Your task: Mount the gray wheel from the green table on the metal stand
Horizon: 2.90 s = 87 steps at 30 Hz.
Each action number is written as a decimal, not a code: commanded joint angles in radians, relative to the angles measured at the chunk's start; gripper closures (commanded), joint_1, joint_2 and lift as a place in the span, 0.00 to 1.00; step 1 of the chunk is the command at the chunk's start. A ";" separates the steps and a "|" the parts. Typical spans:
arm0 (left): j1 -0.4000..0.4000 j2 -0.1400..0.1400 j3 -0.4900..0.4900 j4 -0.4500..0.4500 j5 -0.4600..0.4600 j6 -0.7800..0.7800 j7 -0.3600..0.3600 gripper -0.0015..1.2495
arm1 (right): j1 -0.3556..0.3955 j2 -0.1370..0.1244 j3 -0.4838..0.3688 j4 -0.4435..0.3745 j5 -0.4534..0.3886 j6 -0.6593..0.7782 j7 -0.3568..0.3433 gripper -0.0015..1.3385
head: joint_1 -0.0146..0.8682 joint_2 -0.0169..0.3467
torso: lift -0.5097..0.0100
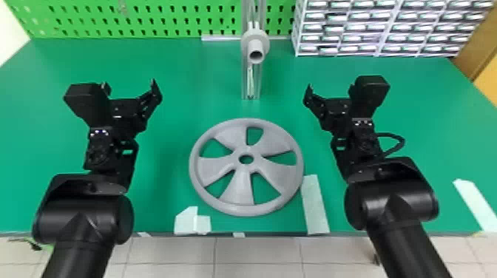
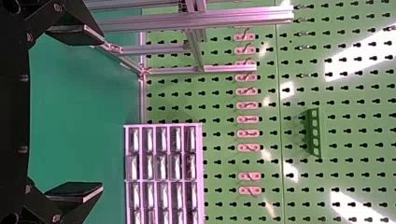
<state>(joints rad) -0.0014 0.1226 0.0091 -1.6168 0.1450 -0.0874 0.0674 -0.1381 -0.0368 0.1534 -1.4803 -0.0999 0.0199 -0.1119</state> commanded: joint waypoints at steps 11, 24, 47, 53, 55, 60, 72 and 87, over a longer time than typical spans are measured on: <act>0.001 0.000 0.003 0.002 0.002 0.000 0.000 0.13 | 0.000 -0.002 0.003 0.000 0.000 0.000 0.000 0.14 | 1.00 0.19 | 0.79; 0.001 0.000 0.003 0.002 0.004 0.000 0.000 0.13 | -0.005 0.000 0.002 -0.054 -0.004 0.129 0.000 0.14 | 1.00 0.19 | 0.79; 0.003 0.000 0.000 0.002 0.004 0.000 0.000 0.13 | -0.178 -0.035 0.025 -0.215 -0.146 0.907 0.000 0.20 | 1.00 0.19 | 0.79; 0.003 0.000 -0.001 0.002 0.001 0.000 0.000 0.13 | -0.229 -0.043 0.025 -0.215 -0.202 1.054 0.000 0.21 | 1.00 0.19 | 0.79; 0.001 0.000 -0.005 0.003 -0.002 0.000 0.000 0.13 | -0.245 -0.046 0.023 -0.213 -0.218 1.104 0.000 0.21 | 1.00 0.19 | 0.79; 0.001 0.000 -0.008 0.006 -0.002 0.000 0.000 0.13 | -0.301 -0.054 0.028 -0.178 -0.259 1.241 0.000 0.21 | 1.00 0.19 | 0.79; -0.002 0.002 -0.015 0.011 -0.013 0.002 0.000 0.13 | -0.385 -0.049 0.034 -0.083 -0.304 1.391 0.000 0.20 | 1.00 0.19 | 0.79; -0.005 0.018 -0.038 0.014 -0.021 0.009 0.000 0.13 | -0.448 -0.041 0.006 0.064 -0.328 1.485 0.000 0.20 | 1.00 0.19 | 0.79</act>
<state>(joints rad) -0.0043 0.1355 -0.0238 -1.6030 0.1247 -0.0803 0.0675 -0.5761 -0.0812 0.1607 -1.4448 -0.4267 1.4906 -0.1119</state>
